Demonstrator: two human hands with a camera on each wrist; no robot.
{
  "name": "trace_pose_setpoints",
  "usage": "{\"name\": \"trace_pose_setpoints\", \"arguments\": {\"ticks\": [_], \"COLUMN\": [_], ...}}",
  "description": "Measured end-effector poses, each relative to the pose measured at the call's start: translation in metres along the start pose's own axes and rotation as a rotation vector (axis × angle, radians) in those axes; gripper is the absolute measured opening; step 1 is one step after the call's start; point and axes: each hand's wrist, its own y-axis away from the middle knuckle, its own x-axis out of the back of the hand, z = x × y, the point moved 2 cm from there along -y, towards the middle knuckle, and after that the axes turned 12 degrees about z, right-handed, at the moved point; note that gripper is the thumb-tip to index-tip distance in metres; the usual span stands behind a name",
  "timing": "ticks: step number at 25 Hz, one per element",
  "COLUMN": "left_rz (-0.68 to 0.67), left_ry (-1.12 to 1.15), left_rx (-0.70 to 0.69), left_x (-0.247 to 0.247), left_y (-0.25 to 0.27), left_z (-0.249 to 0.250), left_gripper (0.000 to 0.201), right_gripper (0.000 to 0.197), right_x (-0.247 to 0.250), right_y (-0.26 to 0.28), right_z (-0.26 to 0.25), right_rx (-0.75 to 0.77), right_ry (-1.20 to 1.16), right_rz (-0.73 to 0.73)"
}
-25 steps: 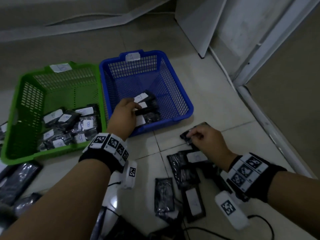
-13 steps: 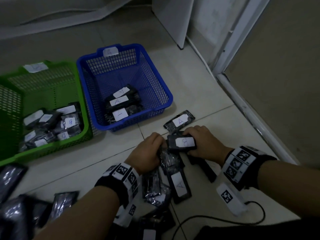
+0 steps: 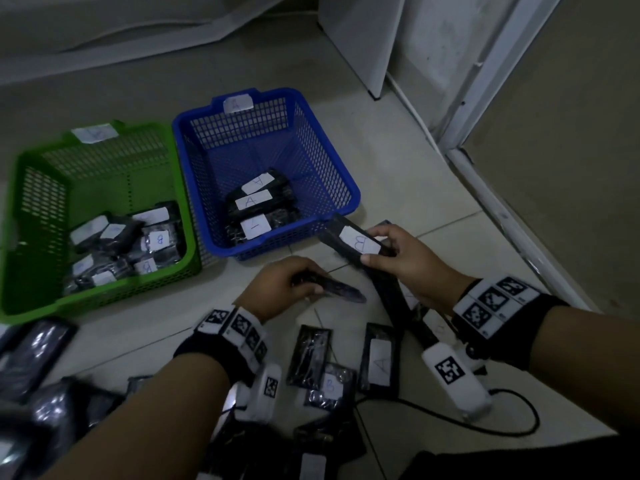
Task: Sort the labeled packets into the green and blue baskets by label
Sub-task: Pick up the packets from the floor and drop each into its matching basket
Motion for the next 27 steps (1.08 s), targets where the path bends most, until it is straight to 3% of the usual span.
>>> {"name": "trace_pose_setpoints", "arguments": {"ticks": [3, 9, 13, 18, 22, 26, 27], "left_rz": [0.017, 0.018, 0.009, 0.070, 0.288, 0.568, 0.603], "left_ry": [0.191, 0.375, 0.578, 0.740, 0.821, 0.913, 0.933], "left_rx": [0.312, 0.435, 0.593, 0.667, 0.733, 0.691, 0.679], "left_x": [0.035, 0.076, 0.098, 0.141, 0.182, 0.217, 0.221], "left_y": [0.008, 0.039, 0.066, 0.107, 0.143, 0.160, 0.158], "left_z": [-0.015, -0.022, -0.036, -0.061, -0.084, -0.100, -0.103], "left_gripper": [0.015, 0.005, 0.006, 0.008, 0.019, 0.015, 0.025], "right_gripper": [0.030, 0.028, 0.030, 0.028, 0.017, 0.014, 0.012], "right_x": [-0.027, -0.079, -0.116, -0.207, -0.279, -0.305, -0.302], "right_y": [-0.004, -0.008, -0.011, -0.025, -0.039, -0.037, -0.035], "right_z": [-0.018, -0.052, -0.068, -0.102, -0.113, -0.114, -0.114], "right_rx": [-0.008, -0.034, 0.087, 0.305, 0.421, 0.592, 0.644], "right_ry": [-0.173, -0.268, -0.061, 0.209, 0.381, 0.605, 0.643], "right_rz": [-0.058, -0.174, -0.194, -0.308, -0.350, -0.432, -0.436]}}
